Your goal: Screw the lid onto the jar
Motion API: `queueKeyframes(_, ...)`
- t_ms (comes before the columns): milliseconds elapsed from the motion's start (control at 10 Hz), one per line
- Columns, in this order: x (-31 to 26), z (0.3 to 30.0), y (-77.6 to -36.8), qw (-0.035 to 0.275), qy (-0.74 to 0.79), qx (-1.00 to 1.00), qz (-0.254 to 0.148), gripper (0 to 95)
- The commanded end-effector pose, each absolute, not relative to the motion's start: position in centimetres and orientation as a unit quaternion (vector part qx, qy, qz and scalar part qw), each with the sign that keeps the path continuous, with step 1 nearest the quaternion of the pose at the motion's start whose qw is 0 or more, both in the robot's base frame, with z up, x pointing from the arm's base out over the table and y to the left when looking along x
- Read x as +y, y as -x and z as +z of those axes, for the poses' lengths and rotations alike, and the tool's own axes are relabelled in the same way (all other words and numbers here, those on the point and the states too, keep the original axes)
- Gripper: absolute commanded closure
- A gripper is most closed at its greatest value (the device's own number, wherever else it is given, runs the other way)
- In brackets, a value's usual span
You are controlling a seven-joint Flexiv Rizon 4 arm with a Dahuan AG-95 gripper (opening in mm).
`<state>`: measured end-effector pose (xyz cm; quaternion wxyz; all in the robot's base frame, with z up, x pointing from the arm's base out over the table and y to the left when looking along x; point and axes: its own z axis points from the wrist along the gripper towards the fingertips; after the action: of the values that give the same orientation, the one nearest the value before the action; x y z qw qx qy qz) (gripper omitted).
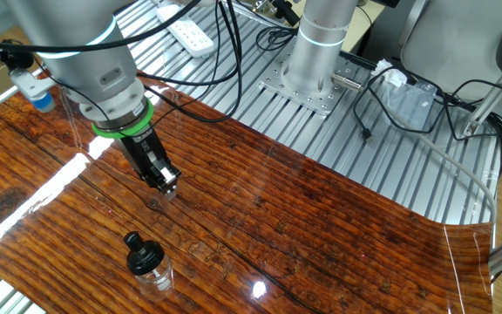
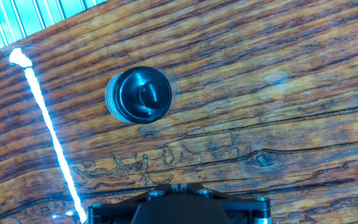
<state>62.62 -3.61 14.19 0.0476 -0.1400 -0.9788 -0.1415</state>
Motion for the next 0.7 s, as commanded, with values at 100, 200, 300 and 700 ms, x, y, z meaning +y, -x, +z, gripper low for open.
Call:
queueKeyframes(100,-3.59,14.22,-62.61,0.042,0.158,-0.976,-0.142,95.0)
queueKeyframes(200,-3.59,14.22,-62.61,0.049,0.158,-0.976,-0.143,95.0)
queueKeyframes(300,-3.59,14.22,-62.61,0.051,0.159,-0.975,-0.146,95.0)
queueKeyframes(700,-3.59,14.22,-62.61,0.033,0.145,-0.978,-0.147,95.0)
